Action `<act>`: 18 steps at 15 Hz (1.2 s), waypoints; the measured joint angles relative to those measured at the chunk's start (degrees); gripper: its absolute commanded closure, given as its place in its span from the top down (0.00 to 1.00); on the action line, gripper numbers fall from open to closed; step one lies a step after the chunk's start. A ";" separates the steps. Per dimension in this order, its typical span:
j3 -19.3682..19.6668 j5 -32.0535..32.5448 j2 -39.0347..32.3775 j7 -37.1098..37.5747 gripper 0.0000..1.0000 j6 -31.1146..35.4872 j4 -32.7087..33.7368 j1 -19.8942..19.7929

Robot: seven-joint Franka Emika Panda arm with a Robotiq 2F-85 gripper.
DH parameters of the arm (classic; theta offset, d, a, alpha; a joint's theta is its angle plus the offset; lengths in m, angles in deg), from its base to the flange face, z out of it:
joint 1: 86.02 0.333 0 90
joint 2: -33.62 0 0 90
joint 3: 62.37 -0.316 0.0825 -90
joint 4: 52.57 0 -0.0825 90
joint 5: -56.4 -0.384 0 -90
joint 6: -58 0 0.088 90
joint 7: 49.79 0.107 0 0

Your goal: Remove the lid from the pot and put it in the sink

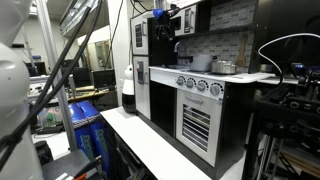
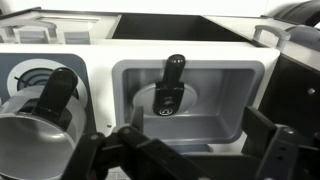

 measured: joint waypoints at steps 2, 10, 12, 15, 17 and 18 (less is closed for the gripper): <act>0.00 0.03 3.20 1.34 1.00 1.49 -4.42 0.25; -0.15 -0.02 18.79 3.75 1.00 4.05 -22.43 0.68; -0.16 -0.05 22.75 4.10 1.00 4.05 -26.48 0.36; -0.16 -0.14 28.10 4.36 1.00 4.04 -32.13 -0.71; -0.16 -0.15 31.34 4.37 1.00 3.99 -35.51 -1.56; -0.16 -0.14 32.88 4.36 1.00 3.97 -37.11 -1.97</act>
